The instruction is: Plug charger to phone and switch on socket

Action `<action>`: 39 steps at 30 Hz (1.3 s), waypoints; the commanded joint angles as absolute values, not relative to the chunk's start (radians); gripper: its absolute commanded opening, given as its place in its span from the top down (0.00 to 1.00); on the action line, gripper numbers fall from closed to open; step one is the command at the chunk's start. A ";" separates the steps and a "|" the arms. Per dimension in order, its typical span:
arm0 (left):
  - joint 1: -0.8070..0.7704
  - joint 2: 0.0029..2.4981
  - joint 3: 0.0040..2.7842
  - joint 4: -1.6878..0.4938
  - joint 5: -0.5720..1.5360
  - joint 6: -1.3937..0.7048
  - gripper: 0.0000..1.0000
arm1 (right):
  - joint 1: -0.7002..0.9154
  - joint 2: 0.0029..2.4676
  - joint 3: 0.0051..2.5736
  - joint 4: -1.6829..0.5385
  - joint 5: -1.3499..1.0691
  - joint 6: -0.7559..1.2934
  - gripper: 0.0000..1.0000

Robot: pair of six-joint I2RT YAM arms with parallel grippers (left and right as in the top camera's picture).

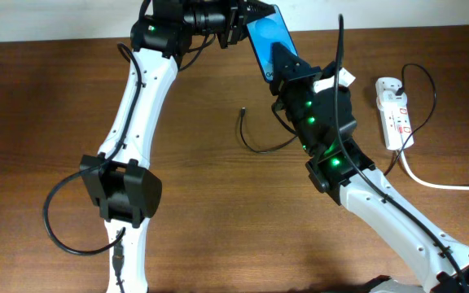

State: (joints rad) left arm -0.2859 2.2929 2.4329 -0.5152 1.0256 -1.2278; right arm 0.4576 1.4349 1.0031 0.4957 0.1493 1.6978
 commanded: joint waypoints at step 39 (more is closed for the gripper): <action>-0.294 2.291 2.437 -0.524 1.015 -1.149 1.00 | 0.445 1.416 1.018 0.482 0.091 1.677 0.95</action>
State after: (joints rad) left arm -0.2943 2.2929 2.4329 -0.5323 1.1175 -1.1702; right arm 0.4454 1.4345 1.0031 0.4911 0.1032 1.6951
